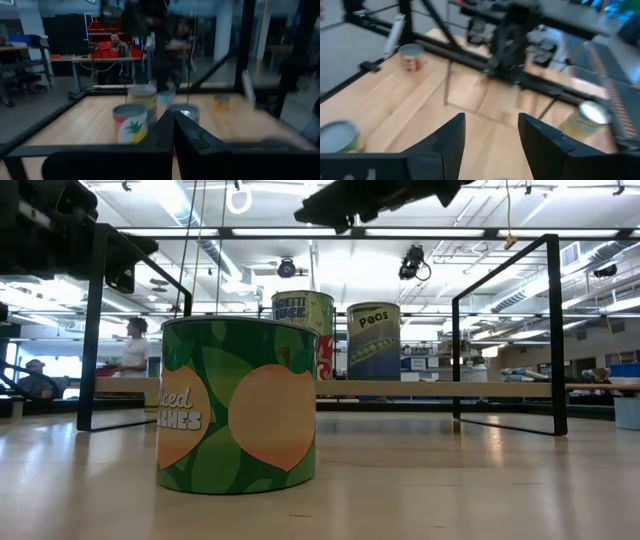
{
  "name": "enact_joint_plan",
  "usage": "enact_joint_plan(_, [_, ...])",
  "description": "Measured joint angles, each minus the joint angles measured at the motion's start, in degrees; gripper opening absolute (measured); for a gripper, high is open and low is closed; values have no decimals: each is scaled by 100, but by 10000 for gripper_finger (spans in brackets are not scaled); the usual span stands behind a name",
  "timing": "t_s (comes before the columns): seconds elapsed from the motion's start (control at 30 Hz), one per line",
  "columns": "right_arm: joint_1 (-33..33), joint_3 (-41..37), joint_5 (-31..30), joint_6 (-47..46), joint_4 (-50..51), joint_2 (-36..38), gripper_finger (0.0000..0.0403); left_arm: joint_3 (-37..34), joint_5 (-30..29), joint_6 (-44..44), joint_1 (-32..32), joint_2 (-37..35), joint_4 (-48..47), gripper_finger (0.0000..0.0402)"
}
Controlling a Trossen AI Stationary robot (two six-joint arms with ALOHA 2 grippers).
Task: Pick and place cans onto a shelf
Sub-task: Put the canned carrots on the shelf
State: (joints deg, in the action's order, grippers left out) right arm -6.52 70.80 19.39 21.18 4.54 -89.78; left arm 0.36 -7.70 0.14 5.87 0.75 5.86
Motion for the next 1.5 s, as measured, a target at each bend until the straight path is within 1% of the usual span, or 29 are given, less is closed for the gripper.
enact_joint_plan(0.1, [0,-152,29,22,35,29,190,0,-9,-953,0,0,418,11])
enact_joint_plan(0.13, [0,-191,31,59,43,50,190,2,-66,-1050,-2,0,630,11])
enact_joint_plan(0.3, [-2,-332,26,265,463,278,190,0,-259,-1089,-7,-1,1722,11])
enact_joint_plan(0.37, [-2,-427,27,261,613,402,190,0,-492,-924,-7,-4,1993,11])
enact_joint_plan(0.47, [-11,-638,-10,203,581,637,190,0,-1207,-235,-7,-5,2443,11])
enact_joint_plan(0.57, [-37,-777,-231,131,600,885,190,10,-2106,103,-7,-2,2741,11])
enact_joint_plan(0.63, [-57,-832,-362,48,594,1068,190,94,-2517,368,-32,15,2615,11])
enact_joint_plan(0.73, [-69,-886,-458,-48,579,1328,190,409,-3151,356,-136,277,2521,11])
enact_joint_plan(0.87, [-57,-1041,-465,-74,560,1641,190,973,-3896,173,-336,1103,1965,11])
enact_joint_plan(0.93, [-34,-1139,-476,-156,546,1773,190,1339,-4620,-201,-462,1613,1659,11])
enact_joint_plan(1.0, [5,-1245,-478,-241,536,1884,190,1724,-5559,-649,-619,2148,1317,11])
enact_joint_plan(1.03, [29,-1308,-478,-286,537,1939,190,1934,-5894,-701,-711,2396,1129,11])
enact_joint_plan(1.1, [89,-1453,-478,-336,536,2049,190,2406,-6262,-655,-922,2861,756,11])
enact_joint_plan(1.2, [182,-1667,-480,-425,542,2229,190,3141,-6271,-834,-1290,3505,213,11])
enact_joint_plan(1.27, [250,-1787,-478,-486,544,2337,190,3621,-6253,-1174,-1553,3903,-270,11])
enact_joint_plan(1.33, [313,-1905,-478,-525,543,2438,190,4111,-6187,-1596,-1825,4242,-979,11])
enact_joint_plan(1.4, [369,-2009,-478,-627,551,2539,190,4593,-5850,-2177,-2154,4538,-1749,12])
enact_joint_plan(1.5, [452,-2098,-478,-769,592,2660,190,5265,-5014,-3048,-2743,4986,-2871,22])
